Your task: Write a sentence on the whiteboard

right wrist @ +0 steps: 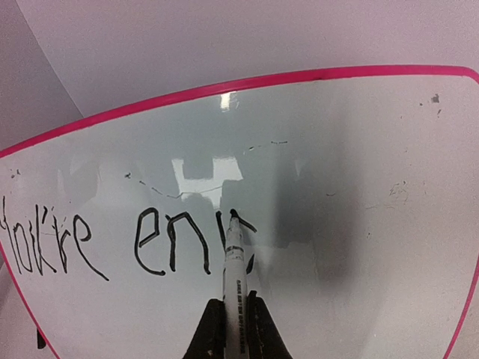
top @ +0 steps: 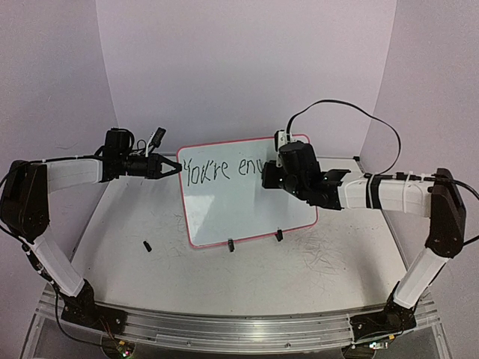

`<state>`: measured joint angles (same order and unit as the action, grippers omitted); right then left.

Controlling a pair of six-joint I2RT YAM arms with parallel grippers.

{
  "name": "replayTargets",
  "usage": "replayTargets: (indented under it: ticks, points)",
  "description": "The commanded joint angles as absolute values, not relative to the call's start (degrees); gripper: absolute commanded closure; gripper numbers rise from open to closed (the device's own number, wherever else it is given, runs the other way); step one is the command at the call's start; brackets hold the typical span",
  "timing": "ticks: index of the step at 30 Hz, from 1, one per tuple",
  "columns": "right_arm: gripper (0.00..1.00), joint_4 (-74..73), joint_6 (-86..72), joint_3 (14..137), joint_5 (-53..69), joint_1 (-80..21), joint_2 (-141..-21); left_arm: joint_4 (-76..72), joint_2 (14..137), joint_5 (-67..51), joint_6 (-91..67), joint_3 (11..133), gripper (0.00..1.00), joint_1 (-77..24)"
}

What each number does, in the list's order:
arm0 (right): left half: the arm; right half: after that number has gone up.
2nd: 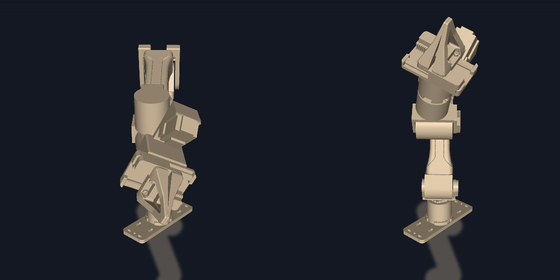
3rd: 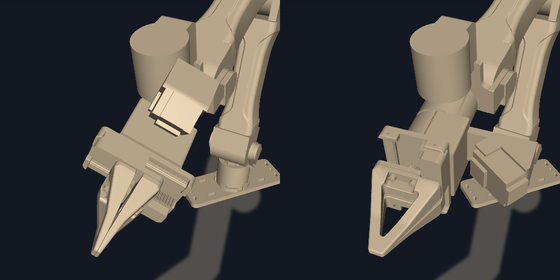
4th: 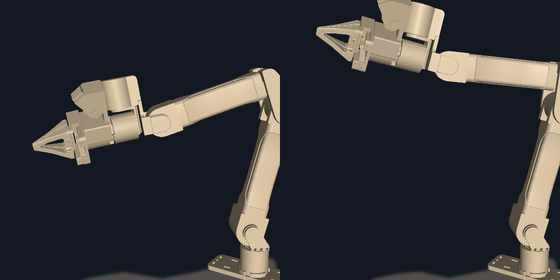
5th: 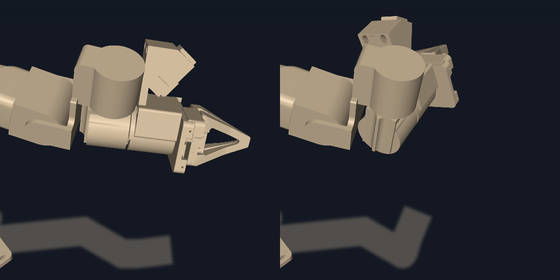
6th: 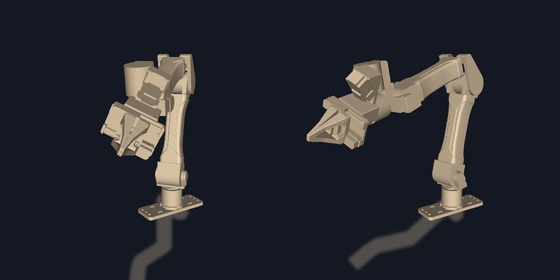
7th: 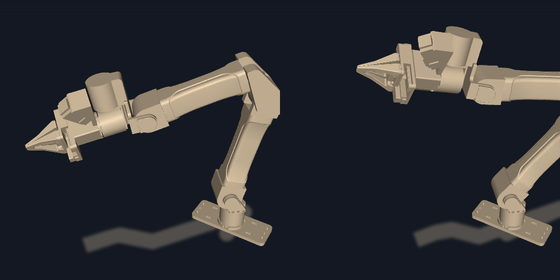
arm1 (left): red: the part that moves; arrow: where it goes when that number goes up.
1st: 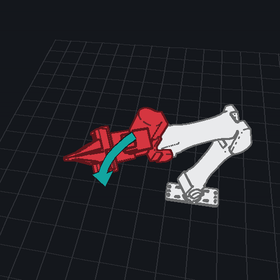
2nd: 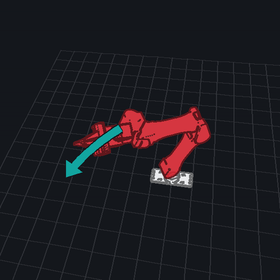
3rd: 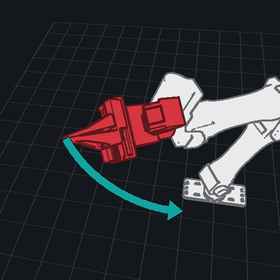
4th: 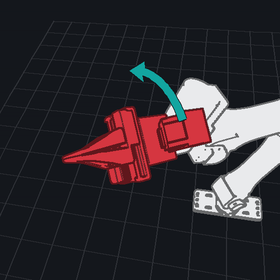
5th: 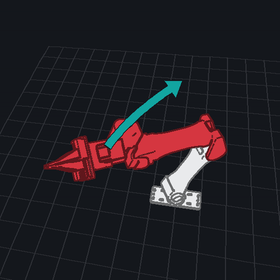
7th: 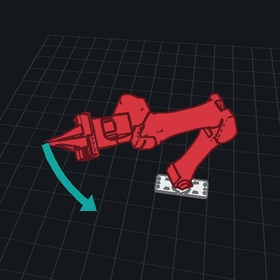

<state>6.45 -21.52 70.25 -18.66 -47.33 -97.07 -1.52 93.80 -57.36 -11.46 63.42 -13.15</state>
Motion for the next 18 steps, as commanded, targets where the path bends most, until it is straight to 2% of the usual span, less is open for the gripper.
replayTargets:
  ticks: [1,18]
  points:
    - [1.0,7.5,-20.5,72.9,-18.5,-47.2,-98.8,-0.4,92.8,-58.1,-10.4,65.4,1.0,-14.6]
    - [1.0,7.5,-20.6,71.0,-18.0,-47.2,-97.2,-0.4,92.6,-58.1,-10.3,65.3,1.0,-14.7]
